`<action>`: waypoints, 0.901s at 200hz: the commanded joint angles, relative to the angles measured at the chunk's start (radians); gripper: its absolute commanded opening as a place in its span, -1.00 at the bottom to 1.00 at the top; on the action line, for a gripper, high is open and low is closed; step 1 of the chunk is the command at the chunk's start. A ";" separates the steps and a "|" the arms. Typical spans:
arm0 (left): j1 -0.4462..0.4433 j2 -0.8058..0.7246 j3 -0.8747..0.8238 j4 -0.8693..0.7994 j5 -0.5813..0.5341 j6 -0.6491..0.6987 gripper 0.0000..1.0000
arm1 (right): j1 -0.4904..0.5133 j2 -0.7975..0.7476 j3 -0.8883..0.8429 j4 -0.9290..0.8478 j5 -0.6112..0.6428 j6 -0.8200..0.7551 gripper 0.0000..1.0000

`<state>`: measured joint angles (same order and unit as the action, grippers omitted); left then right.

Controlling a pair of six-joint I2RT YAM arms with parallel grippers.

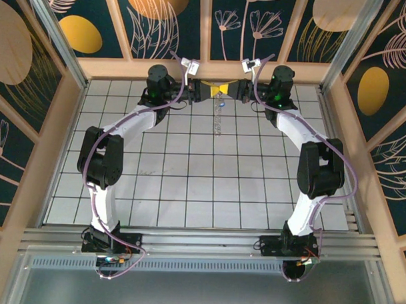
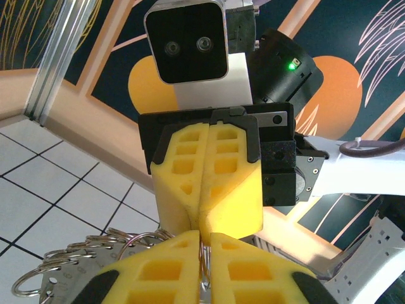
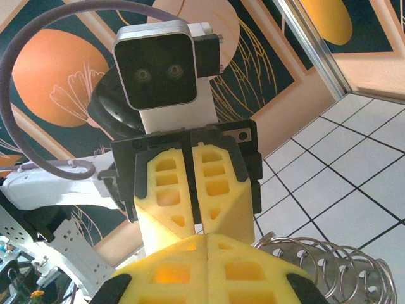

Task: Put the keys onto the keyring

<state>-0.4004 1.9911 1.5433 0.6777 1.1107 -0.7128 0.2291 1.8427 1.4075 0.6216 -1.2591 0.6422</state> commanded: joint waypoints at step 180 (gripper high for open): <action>-0.029 -0.018 -0.026 0.058 0.054 0.021 -0.77 | 0.006 -0.007 0.034 0.048 0.030 0.017 -1.00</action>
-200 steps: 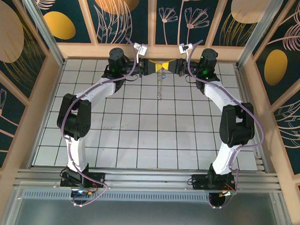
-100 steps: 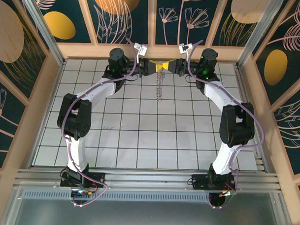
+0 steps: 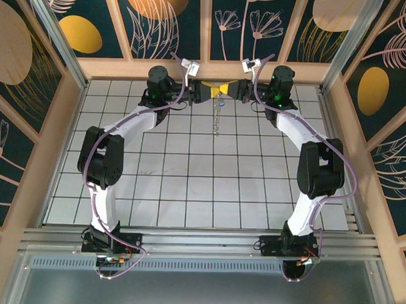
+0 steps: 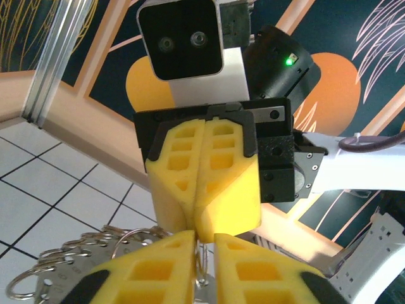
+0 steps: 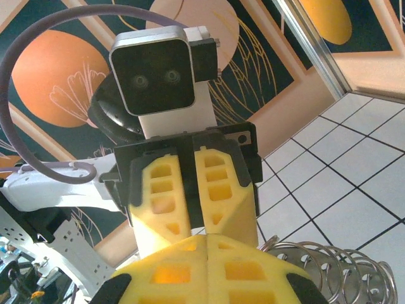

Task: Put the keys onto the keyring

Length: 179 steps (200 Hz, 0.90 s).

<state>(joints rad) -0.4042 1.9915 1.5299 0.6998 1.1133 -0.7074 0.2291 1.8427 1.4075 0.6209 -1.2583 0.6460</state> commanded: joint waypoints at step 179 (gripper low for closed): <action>-0.045 -0.020 -0.002 -0.007 0.044 0.062 -1.00 | 0.006 0.002 0.040 0.089 0.050 0.072 -1.00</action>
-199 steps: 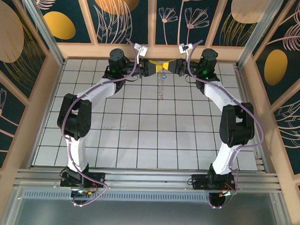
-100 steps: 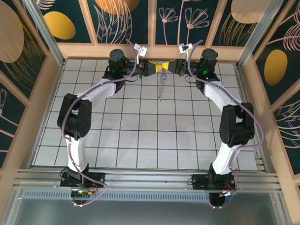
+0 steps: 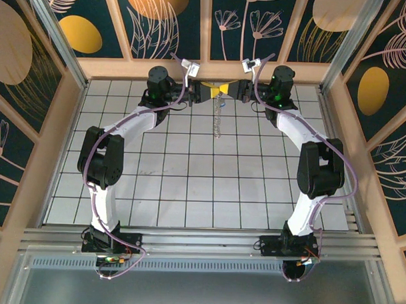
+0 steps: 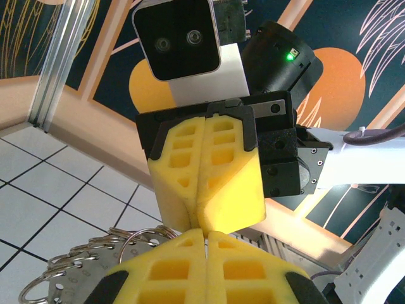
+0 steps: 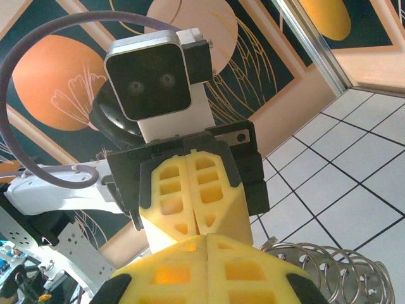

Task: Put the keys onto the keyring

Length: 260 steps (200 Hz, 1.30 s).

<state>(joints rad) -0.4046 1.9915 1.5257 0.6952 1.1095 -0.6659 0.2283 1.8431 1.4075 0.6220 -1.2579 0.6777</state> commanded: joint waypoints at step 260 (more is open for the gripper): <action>-0.043 -0.025 0.025 0.079 0.017 -0.001 -1.00 | -0.094 -0.226 -0.524 0.466 0.184 0.106 -0.20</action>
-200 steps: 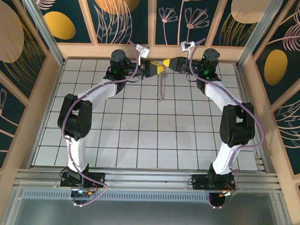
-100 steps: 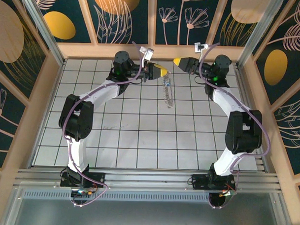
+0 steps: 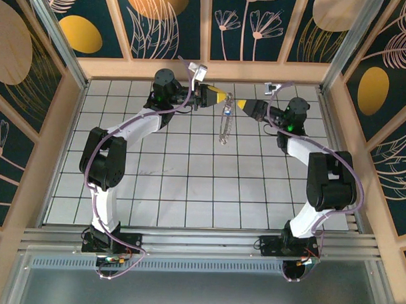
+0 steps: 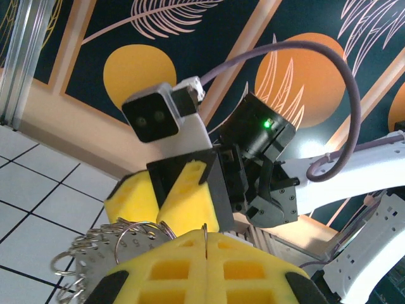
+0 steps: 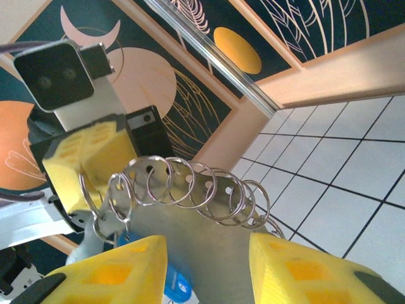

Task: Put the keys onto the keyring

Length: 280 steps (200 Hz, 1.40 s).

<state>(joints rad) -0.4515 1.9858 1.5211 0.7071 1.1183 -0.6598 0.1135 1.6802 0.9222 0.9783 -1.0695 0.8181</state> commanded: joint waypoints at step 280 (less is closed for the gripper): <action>0.006 -0.027 0.040 0.071 0.002 -0.015 -1.00 | 0.090 -0.068 -0.039 0.083 0.059 -0.116 -0.22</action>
<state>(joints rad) -0.4515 1.9858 1.5223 0.7071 1.1175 -0.6670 0.2096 1.6054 0.8570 1.0218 -1.0187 0.7311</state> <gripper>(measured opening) 0.050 0.390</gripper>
